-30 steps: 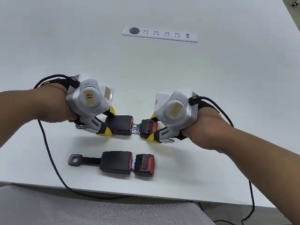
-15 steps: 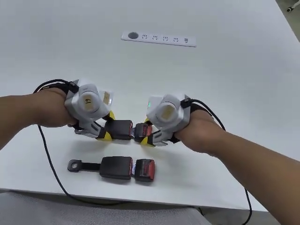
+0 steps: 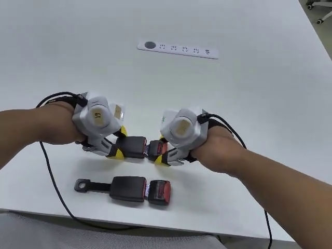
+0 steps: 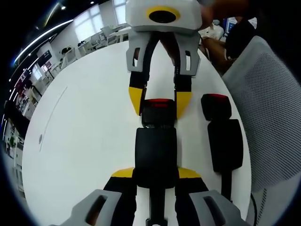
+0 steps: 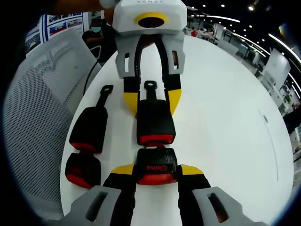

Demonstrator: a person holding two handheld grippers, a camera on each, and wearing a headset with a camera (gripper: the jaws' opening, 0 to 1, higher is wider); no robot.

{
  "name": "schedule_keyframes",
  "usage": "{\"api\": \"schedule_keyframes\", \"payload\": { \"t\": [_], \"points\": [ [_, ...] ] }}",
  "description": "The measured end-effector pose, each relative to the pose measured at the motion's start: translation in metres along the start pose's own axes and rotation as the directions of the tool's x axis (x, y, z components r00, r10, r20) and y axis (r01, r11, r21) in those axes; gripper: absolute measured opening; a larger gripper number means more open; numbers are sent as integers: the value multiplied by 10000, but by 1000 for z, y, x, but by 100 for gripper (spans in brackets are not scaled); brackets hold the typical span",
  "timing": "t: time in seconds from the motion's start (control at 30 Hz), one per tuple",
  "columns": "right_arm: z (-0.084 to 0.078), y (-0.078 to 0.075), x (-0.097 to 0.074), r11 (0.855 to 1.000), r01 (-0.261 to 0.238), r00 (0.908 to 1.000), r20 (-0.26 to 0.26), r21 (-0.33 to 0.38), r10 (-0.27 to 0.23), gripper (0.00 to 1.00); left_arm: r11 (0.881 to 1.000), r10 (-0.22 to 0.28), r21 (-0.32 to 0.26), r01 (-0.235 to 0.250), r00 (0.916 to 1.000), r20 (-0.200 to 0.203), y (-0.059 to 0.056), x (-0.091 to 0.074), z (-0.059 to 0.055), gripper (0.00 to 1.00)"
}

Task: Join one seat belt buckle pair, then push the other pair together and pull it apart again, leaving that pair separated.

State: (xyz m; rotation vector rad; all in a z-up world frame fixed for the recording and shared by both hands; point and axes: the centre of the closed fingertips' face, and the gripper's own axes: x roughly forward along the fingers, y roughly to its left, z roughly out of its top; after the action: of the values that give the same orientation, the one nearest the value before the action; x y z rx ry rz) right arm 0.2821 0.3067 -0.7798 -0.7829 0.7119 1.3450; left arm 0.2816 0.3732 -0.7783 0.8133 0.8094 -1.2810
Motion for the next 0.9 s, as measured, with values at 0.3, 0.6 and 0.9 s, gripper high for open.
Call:
{"api": "schedule_keyframes", "payload": {
  "t": [0.3, 0.6, 0.9],
  "points": [
    [0, -1, -2, 10000, -30, 10000, -38, -72, 29, 31, 10000, -47, -41, 47, 10000, -25, 0, 0, -1, 31],
    [-12, -5, -9, 9999, -172, 9998, -132, 13, 172, 31, 9999, -121, -35, 121, 9999, -124, 0, 0, -1, 31],
    [-16, -3, -14, 9999, -84, 10000, 19, 73, 84, 31, 9998, -55, -166, 57, 9999, 110, 0, 0, -1, 31]
  ]
}}
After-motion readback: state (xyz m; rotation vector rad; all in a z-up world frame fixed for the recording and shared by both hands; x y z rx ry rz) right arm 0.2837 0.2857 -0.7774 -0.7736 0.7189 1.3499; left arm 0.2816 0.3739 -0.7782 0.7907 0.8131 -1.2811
